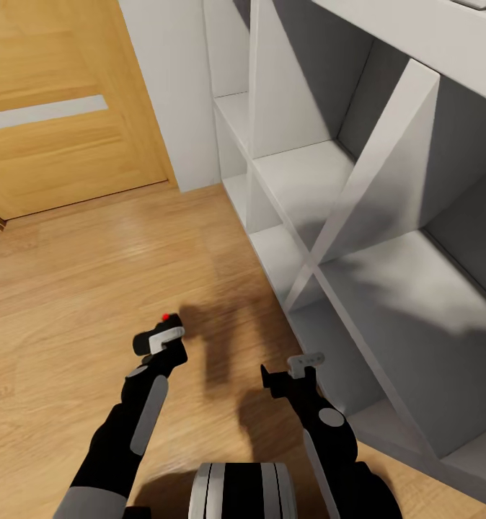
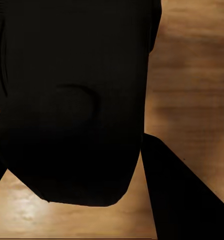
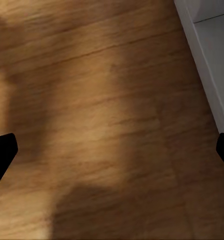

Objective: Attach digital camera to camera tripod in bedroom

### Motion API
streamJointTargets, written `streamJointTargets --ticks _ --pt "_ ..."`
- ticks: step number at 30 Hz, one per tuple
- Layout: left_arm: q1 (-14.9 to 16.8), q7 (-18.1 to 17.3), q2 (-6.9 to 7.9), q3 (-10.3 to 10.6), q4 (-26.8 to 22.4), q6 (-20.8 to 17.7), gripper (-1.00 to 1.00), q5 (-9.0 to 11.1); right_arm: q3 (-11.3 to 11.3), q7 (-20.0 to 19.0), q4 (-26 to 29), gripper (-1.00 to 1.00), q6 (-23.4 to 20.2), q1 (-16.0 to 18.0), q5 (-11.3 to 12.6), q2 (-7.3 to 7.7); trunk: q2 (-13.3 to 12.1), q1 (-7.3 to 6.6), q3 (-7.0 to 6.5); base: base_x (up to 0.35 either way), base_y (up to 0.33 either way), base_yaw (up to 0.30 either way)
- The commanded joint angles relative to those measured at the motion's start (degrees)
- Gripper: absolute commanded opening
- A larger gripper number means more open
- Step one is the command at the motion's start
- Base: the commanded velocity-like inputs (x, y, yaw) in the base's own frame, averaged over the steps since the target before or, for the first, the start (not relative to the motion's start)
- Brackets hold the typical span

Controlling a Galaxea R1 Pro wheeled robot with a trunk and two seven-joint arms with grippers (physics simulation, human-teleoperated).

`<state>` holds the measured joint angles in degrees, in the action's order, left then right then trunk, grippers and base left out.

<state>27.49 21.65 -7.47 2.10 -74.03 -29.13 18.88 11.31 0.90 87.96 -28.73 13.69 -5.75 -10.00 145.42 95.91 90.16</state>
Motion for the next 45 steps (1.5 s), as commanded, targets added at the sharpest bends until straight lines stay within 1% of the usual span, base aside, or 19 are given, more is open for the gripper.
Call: streamJointTargets --ticks 1,3,9,12,15,16,20,21,26,32,45 --pt "0.02 0.47 -0.04 0.09 0.21 -0.23 -1.00 0.40 0.12 0.07 0.08 1.00 -0.38 0.02 -0.56 0.00 0.01 -0.01 0.03 0.000 0.000 0.000" --pt "0.02 0.48 -0.23 0.11 0.96 -0.24 -1.00 0.42 0.18 0.05 0.09 1.00 -0.35 0.02 -0.54 0.00 0.01 -0.01 0.03 0.000 0.000 0.000" --pt "0.02 0.56 -0.66 0.18 6.04 -0.02 -1.00 0.15 0.21 -0.01 0.10 1.00 -0.21 0.02 -0.56 0.00 0.01 -0.01 0.03 0.000 0.000 0.000" --pt "0.02 0.65 -0.74 0.35 6.75 0.01 -1.00 0.09 0.16 -0.01 0.13 1.00 -0.19 0.02 -0.57 0.00 0.01 -0.01 0.03 0.000 0.000 0.000" --pt "0.02 0.82 -0.86 0.99 7.27 -0.04 -1.00 0.05 0.10 0.02 0.14 1.00 -0.19 0.02 -0.58 0.00 0.01 -0.01 0.03 0.000 0.000 0.000" --pt "0.02 1.52 -0.92 1.92 7.47 -0.11 -1.00 0.06 0.10 0.02 0.12 1.00 -0.19 0.02 -0.58 0.00 0.01 -0.01 0.03 0.000 0.000 0.000" --pt "0.02 3.28 -1.05 3.12 7.86 -0.13 -1.00 0.20 0.11 0.04 0.11 1.00 -0.18 0.02 -0.58 0.00 0.01 -0.01 0.03 0.000 0.000 0.000" --pt "0.02 4.07 -1.08 3.55 7.97 -0.13 -1.00 0.23 0.09 0.05 0.11 1.00 -0.18 0.02 -0.58 0.00 0.00 -0.04 -0.19 0.000 0.000 0.000" --pt "0.02 5.49 -1.07 4.26 8.33 -0.14 -1.00 0.37 -0.31 0.06 0.18 1.00 -0.18 0.02 -0.58 0.00 -0.07 -0.17 -1.30 0.000 0.000 0.000" --pt "0.02 5.65 -0.99 4.41 8.49 -0.08 -1.00 1.01 -0.52 0.07 0.19 1.00 0.12 0.02 -0.58 0.03 -0.15 -0.32 -2.62 0.000 0.000 0.000" --pt "0.02 5.68 -0.88 4.42 8.55 -0.05 -1.00 1.32 0.04 -0.03 0.43 1.00 0.60 0.02 -0.54 0.18 -0.32 -0.66 -5.50 0.000 0.000 0.000"
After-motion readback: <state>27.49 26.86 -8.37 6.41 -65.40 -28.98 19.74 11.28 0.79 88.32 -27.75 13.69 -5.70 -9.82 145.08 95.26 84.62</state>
